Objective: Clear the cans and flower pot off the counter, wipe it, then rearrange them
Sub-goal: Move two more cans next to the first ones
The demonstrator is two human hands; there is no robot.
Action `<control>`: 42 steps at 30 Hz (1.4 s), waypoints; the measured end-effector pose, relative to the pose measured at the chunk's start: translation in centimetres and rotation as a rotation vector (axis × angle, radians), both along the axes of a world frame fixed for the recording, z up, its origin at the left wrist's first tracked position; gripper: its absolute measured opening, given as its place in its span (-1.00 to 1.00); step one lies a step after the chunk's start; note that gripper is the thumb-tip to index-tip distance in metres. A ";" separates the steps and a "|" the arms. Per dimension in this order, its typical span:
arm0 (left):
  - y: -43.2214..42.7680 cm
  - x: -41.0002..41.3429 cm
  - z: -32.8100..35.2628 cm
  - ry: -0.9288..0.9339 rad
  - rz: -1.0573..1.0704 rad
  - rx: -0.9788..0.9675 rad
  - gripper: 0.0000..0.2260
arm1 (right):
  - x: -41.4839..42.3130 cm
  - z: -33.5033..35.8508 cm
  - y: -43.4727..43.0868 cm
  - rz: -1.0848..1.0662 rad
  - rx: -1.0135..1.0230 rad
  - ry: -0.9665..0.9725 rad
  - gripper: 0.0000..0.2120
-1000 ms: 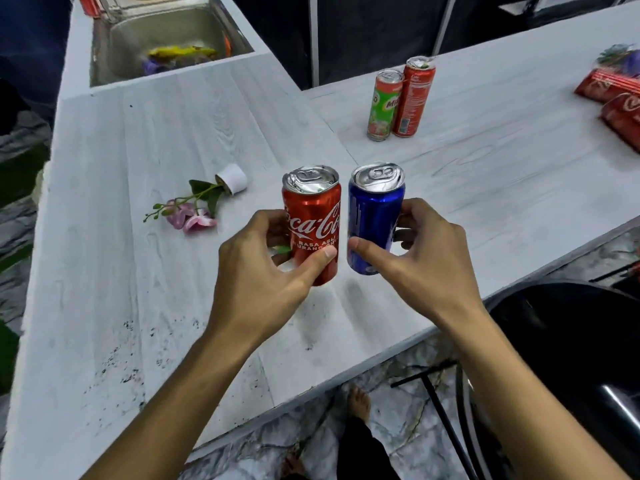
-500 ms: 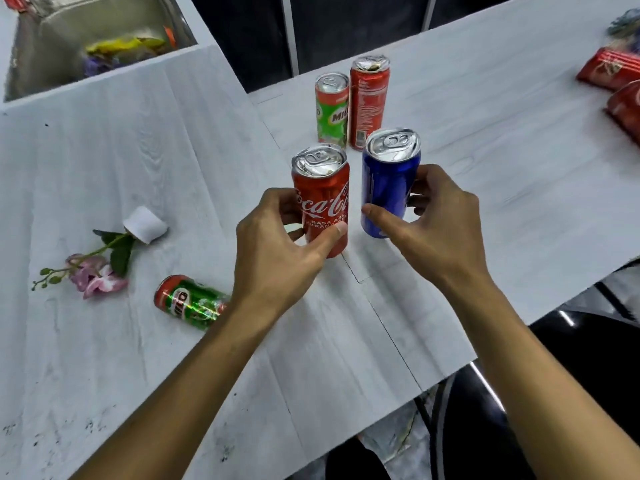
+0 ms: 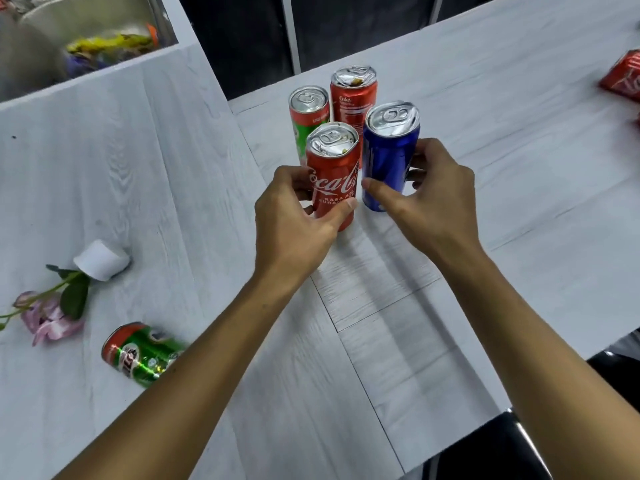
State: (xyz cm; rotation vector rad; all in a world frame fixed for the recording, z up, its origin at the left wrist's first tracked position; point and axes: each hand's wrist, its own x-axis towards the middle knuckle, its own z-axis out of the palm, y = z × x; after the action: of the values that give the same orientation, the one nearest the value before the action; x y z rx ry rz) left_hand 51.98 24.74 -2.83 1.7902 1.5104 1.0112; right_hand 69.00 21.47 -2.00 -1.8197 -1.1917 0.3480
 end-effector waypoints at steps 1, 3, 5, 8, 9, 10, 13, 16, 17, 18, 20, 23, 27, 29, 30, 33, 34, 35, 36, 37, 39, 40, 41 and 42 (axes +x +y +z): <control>0.2 0.2 -0.1 -0.002 0.004 0.002 -0.38 | 0.1 -0.1 0.3 0.007 0.002 -0.003 -0.35; 0.7 0.7 -0.1 0.000 0.014 0.008 -0.37 | 0.4 -0.2 0.9 0.018 0.003 0.001 -0.35; 1.1 1.1 -0.2 0.003 0.026 0.016 -0.37 | 0.6 -0.4 1.4 0.028 -0.001 0.004 -0.34; 1.6 1.4 -0.2 0.003 0.040 0.015 -0.37 | 1.0 -0.7 2.0 0.039 -0.011 -0.003 -0.33; 1.8 1.5 -0.3 0.004 0.043 0.014 -0.36 | 1.1 -0.9 2.1 0.039 -0.016 -0.007 -0.32; 1.9 1.5 -0.4 0.006 0.046 0.013 -0.36 | 1.2 -1.0 2.2 0.038 -0.019 -0.008 -0.32; 2.0 1.6 -0.7 0.015 0.055 0.012 -0.35 | 1.3 -1.3 2.3 0.036 -0.020 0.001 -0.31; 2.1 1.6 -0.9 0.013 0.061 0.007 -0.35 | 1.3 -1.6 2.4 0.045 -0.018 -0.002 -0.31; 2.2 1.6 -1.0 0.009 0.061 0.004 -0.35 | 1.3 -1.7 2.5 0.049 -0.020 -0.010 -0.30; 2.2 1.5 -1.0 0.001 0.061 0.003 -0.36 | 1.4 -1.8 2.6 0.053 -0.021 -0.017 -0.30; 2.1 1.5 -1.2 -0.015 0.063 0.002 -0.36 | 1.4 -2.0 2.8 0.062 -0.025 -0.029 -0.30; 2.1 1.6 -1.3 -0.018 0.066 0.003 -0.36 | 1.4 -2.3 2.9 0.086 -0.031 -0.047 -0.29; 2.1 1.6 -1.5 -0.013 0.064 0.000 -0.35 | 1.3 -2.4 3.1 0.095 -0.048 -0.069 -0.29; 2.2 1.6 -1.7 -0.012 0.065 -0.004 -0.35 | 1.3 -2.4 3.1 0.096 -0.058 -0.074 -0.28; 2.2 1.6 -1.7 -0.014 0.066 -0.004 -0.34 | 1.3 -2.3 3.0 0.096 -0.064 -0.075 -0.28; 2.2 1.3 -2.0 -0.017 0.066 -0.013 -0.29 | 1.3 -2.2 2.5 0.096 -0.095 -0.077 -0.24; 2.1 1.1 -2.1 -0.015 0.062 -0.022 -0.26 | 1.3 -2.2 2.3 0.090 -0.112 -0.078 -0.22; 1.9 0.9 -2.2 -0.005 0.054 -0.033 -0.22 | 1.2 -2.2 1.9 0.075 -0.133 -0.080 -0.20; 1.7 0.7 -2.3 0.015 0.043 -0.049 -0.19 | 1.3 -2.3 1.5 0.051 -0.156 -0.084 -0.18; 1.4 0.4 -2.3 0.041 0.036 -0.068 -0.17 | 1.2 -2.3 1.1 0.027 -0.176 -0.092 -0.18; 0.8 -0.6 -2.3 0.091 0.028 -0.104 -0.16 | 0.7 -2.4 0.0 -0.003 -0.205 -0.109 -0.19; 0.4 -1.3 -2.3 0.116 0.020 -0.116 -0.18 | 0.4 -2.4 -0.6 -0.008 -0.223 -0.120 -0.20; 0.0 -1.9 -2.1 0.147 0.005 -0.124 -0.20 | 0.1 -2.4 -1.2 -0.010 -0.246 -0.132 -0.20; -0.4 -2.6 -2.0 0.187 -0.013 -0.128 -0.23 | -0.3 -2.4 -1.9 -0.012 -0.271 -0.144 -0.21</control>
State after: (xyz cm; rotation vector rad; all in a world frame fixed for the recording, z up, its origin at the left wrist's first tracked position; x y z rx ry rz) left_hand 49.35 24.37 -4.79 1.8416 1.6336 0.7401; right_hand 68.74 19.61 -4.39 -2.1140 -1.2813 0.3923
